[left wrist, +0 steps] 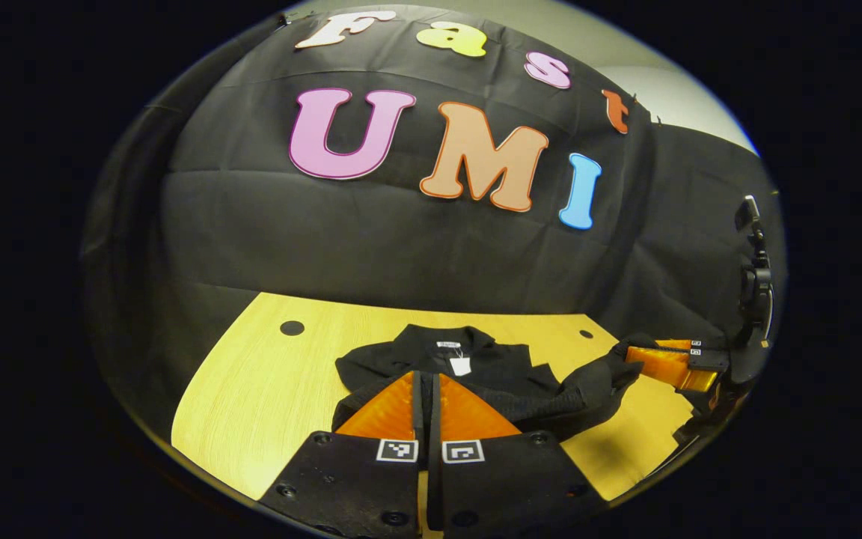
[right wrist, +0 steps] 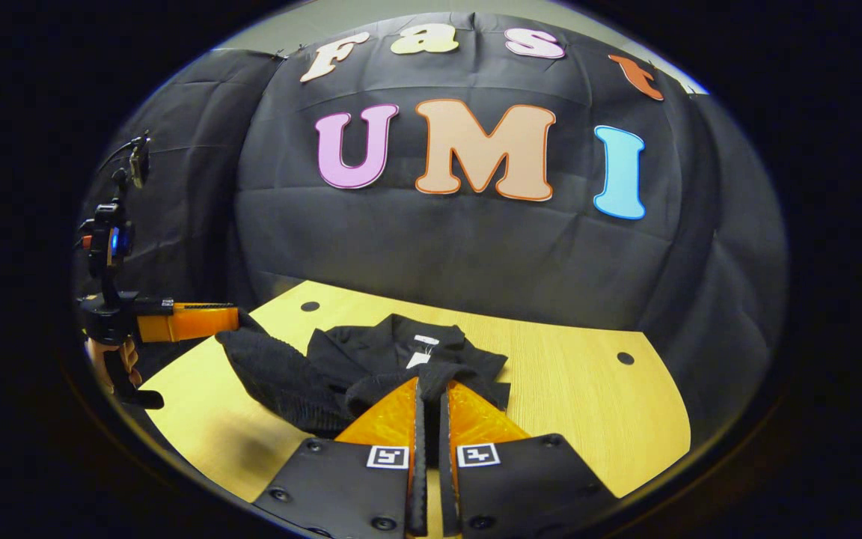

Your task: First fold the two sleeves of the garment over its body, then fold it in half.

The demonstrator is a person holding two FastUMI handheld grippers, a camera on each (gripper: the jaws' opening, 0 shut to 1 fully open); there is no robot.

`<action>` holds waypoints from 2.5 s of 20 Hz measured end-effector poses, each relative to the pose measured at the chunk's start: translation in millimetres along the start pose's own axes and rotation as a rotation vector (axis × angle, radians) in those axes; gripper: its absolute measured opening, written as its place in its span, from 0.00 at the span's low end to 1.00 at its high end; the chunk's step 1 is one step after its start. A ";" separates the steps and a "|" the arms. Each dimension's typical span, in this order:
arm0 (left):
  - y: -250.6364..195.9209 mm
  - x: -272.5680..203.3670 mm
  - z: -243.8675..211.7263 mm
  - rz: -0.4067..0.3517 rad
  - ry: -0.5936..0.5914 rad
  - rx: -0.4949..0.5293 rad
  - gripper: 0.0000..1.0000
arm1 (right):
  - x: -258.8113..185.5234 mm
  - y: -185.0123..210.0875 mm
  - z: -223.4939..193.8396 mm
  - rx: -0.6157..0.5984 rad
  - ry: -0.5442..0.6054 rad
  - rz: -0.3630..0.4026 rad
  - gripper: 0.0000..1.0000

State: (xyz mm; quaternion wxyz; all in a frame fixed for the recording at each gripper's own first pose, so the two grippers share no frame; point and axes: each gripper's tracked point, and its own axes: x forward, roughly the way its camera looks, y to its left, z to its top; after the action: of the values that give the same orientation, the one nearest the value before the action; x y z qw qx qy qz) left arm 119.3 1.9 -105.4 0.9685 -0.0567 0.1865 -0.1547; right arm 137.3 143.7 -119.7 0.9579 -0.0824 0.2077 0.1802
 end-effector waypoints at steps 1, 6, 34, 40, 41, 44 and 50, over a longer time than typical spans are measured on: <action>3.4 6.3 5.5 0.007 -0.010 -0.003 0.00 | 5.3 -2.1 7.2 -0.002 -0.007 0.000 0.09; 16.6 41.9 31.1 0.034 -0.059 0.002 0.00 | 42.3 -17.2 39.3 -0.021 -0.041 -0.008 0.09; 76.2 194.7 34.3 0.226 -0.005 0.107 0.71 | 218.1 -53.3 42.1 -0.008 0.036 -0.039 0.97; 76.8 172.6 46.1 0.240 -0.033 0.100 0.94 | 192.6 -57.3 50.3 -0.021 0.005 -0.059 1.00; 74.5 167.2 50.5 0.239 -0.044 0.107 0.94 | 185.8 -57.8 49.4 -0.012 0.004 -0.060 0.99; 61.7 147.4 60.5 0.226 -0.088 0.134 0.94 | 155.6 -61.8 45.5 0.027 -0.010 -0.070 0.99; 26.1 93.7 52.7 0.188 -0.125 0.173 0.94 | 58.5 -56.9 45.5 0.103 -0.107 -0.076 0.99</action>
State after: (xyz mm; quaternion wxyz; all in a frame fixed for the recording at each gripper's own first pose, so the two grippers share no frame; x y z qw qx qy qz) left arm 229.2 -0.8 -93.3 0.9897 0.0354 0.1162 -0.0751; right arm 225.4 120.1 -99.0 0.9768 -0.0310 0.1619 0.1370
